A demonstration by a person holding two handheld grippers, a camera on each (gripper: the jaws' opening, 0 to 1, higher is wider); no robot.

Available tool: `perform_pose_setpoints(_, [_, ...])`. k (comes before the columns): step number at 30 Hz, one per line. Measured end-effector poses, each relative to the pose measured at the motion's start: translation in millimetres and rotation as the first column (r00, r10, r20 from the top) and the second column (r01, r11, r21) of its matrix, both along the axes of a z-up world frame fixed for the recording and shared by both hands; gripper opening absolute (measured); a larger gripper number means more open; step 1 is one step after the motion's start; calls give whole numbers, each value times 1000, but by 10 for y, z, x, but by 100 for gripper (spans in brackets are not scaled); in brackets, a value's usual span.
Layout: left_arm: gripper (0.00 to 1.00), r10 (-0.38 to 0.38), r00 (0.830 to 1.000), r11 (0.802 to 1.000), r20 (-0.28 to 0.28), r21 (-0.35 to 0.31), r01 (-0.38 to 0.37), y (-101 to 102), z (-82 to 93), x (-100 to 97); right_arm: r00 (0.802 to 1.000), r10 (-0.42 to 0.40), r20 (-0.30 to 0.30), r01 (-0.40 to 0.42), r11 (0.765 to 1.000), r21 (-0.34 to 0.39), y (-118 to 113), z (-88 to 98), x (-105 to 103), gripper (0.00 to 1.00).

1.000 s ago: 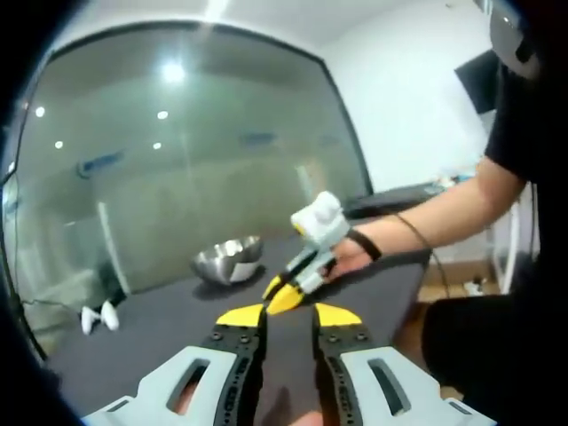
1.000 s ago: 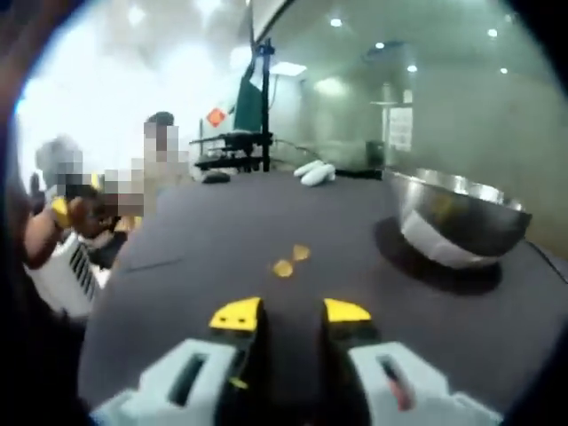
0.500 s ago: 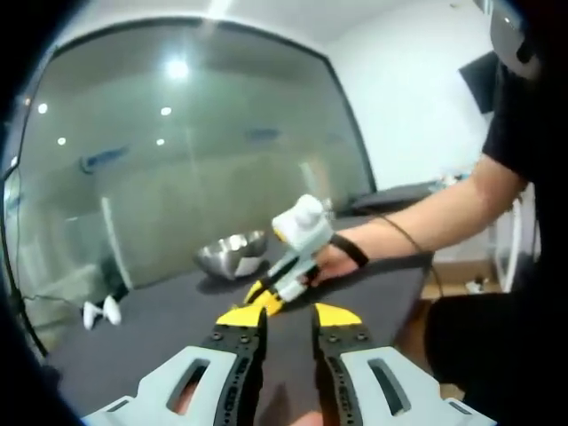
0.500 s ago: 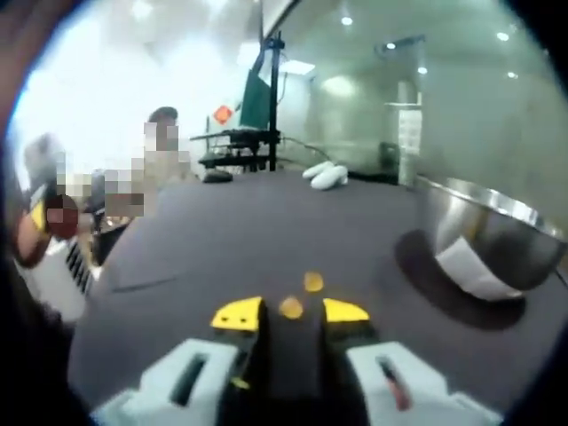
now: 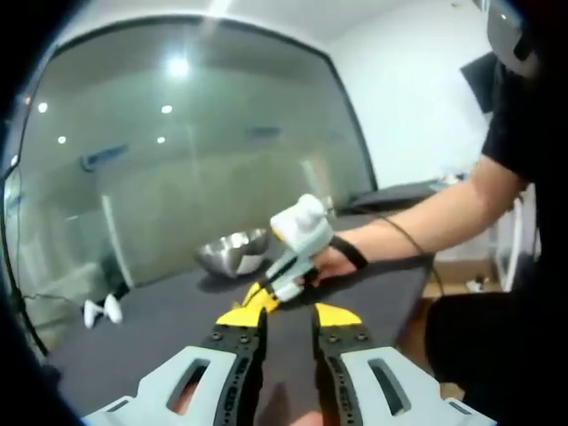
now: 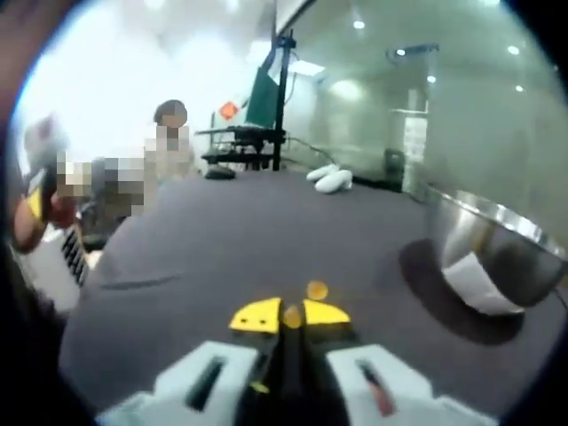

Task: Pick up the QQ candy scattered on the table and place it into the stainless steel bowl on the table

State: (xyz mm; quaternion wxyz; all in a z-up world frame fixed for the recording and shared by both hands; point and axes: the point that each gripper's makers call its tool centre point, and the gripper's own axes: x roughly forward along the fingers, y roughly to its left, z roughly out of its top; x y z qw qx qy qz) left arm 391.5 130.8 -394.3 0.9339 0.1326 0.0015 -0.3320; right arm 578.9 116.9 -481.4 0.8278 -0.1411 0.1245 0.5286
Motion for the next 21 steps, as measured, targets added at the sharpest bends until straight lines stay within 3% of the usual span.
perform_pose_setpoints(4, [23,1,1000,1000,1,-1,-1,-5,3,-6,1000,-10,2,10,1000,7,6,9,7,9])
perform_pose_setpoints(9, [23,-4,1000,1000,2,2,4,-16,8,-4,992,-113,-52,117,989,91,-148,150,22,9])
perform_pose_setpoints(12, [23,-13,1000,1000,7,-3,13,-40,38,0,990,-139,-30,142,984,108,-281,252,75,9])
perform_pose_setpoints(14, [23,-18,1000,1000,9,-2,18,-54,45,-2,981,-193,28,188,973,135,-407,448,176,9])
perform_pose_setpoints(17, [23,-24,1000,1000,11,-4,24,-68,45,-16,943,-324,80,291,916,276,-685,909,416,9])
perform_pose_setpoints(18, [23,-23,1000,1000,11,-5,23,-69,43,-20,930,-363,61,327,892,311,-765,1001,478,9])
perform_pose_setpoints(19, [23,-23,1000,1000,12,-5,23,-70,42,-26,916,-397,55,359,873,332,-831,1087,554,9])
perform_pose_setpoints(21, [23,-25,1000,1000,8,-10,25,-77,38,-33,878,-467,101,414,848,331,-913,1241,688,9])
